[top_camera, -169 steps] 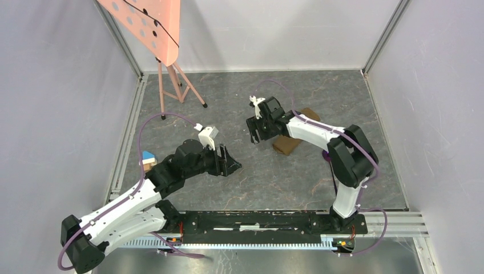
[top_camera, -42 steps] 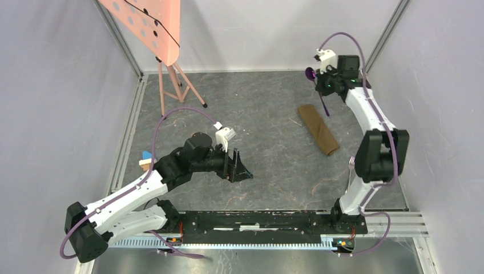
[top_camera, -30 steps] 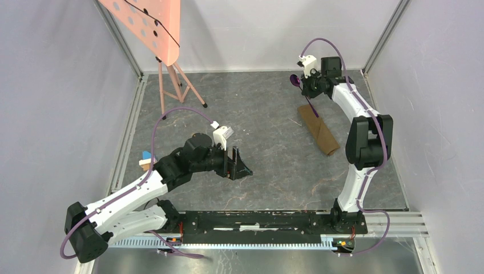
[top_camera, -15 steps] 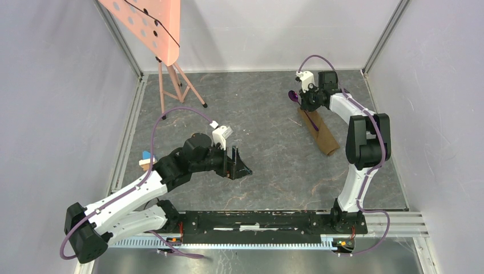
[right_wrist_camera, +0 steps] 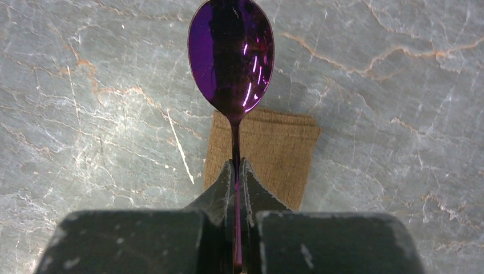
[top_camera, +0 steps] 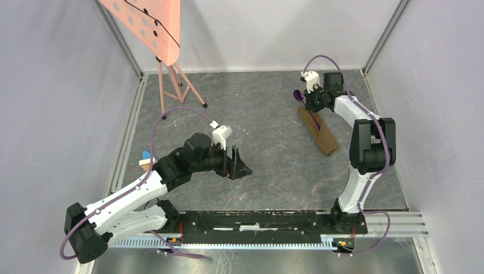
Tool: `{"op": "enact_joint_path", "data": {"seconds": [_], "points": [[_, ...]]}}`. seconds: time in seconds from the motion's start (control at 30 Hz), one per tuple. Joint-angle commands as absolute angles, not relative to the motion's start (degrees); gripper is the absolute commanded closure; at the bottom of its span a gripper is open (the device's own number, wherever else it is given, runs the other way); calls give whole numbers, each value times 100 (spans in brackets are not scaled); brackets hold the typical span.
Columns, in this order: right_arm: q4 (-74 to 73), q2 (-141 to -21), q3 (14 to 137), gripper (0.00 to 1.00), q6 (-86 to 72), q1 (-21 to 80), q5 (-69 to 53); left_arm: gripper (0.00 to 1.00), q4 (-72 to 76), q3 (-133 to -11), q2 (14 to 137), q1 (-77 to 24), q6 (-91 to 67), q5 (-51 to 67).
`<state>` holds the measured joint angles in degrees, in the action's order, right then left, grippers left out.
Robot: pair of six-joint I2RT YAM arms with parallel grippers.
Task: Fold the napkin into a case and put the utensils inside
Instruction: Insert the spoon into the folded napkin.
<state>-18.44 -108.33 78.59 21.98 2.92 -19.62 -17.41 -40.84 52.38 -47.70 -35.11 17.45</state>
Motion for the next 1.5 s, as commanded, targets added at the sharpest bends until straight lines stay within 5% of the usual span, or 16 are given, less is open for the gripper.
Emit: {"op": "enact_joint_path", "data": {"seconds": [0.0, 0.8, 1.47], "points": [[-1702, -10461, 7697, 100, 2259, 197, -1893, 14, -1486, -4059, 5207, -4746, -3586, 1826], [-1342, -9706, 6264, 100, 1872, 110, -1246, 14, -1343, -3889, 5099, -4737, -3685, 1986], [-2465, -9817, 6808, 100, 1844, 286, -340, 14, -1085, -3745, 5119, -4737, -3839, 2153]]}}
